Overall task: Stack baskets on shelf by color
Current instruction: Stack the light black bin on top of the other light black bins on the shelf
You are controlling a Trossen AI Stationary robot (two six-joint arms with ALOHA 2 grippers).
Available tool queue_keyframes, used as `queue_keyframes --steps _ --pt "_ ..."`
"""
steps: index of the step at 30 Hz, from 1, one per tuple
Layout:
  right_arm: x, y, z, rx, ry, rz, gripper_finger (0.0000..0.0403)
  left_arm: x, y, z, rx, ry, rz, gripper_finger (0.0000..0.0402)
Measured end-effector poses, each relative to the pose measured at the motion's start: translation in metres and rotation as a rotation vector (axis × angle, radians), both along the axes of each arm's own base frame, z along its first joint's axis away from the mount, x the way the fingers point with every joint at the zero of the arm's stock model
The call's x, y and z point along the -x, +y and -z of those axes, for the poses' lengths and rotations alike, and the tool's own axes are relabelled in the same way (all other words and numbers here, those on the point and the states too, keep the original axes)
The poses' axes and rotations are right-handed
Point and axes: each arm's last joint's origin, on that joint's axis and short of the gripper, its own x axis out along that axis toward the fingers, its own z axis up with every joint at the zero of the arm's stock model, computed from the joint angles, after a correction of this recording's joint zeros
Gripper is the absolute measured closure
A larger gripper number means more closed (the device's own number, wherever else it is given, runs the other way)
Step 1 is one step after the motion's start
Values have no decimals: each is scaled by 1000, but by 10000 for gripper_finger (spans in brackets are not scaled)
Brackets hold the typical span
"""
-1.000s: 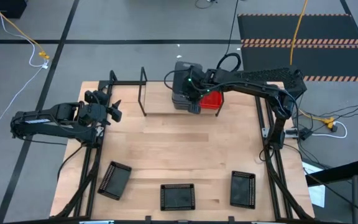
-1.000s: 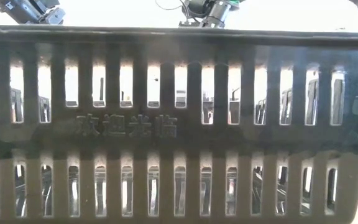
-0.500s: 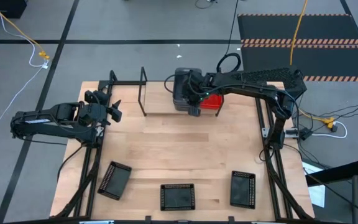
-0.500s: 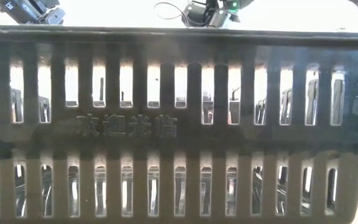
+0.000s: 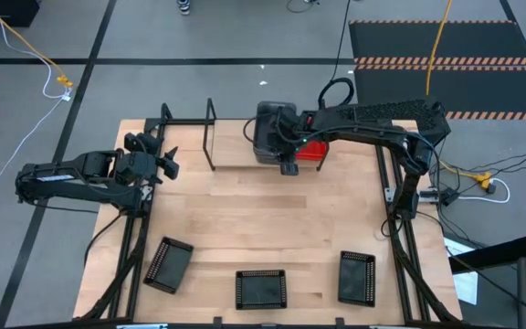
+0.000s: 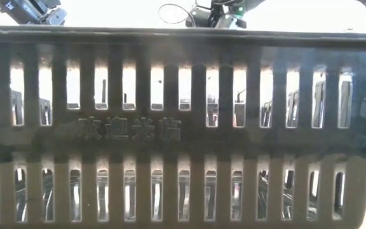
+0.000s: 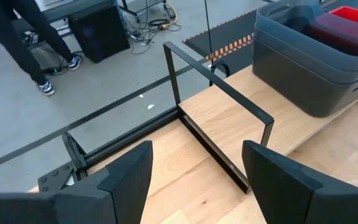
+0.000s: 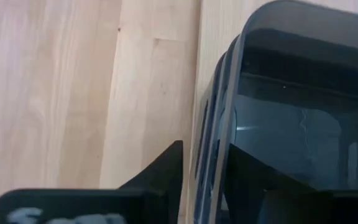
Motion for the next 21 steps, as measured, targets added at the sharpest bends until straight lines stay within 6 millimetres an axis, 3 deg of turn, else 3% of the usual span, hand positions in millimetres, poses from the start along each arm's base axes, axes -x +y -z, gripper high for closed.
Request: queue_keyframes --steps 10,21 --pt "0 -1 8 41 -6 -59 394 0 0 0 0 0 0 151" --pt "-3 -2 7 25 -43 -14 393 0 0 0 -1 1 1 151"
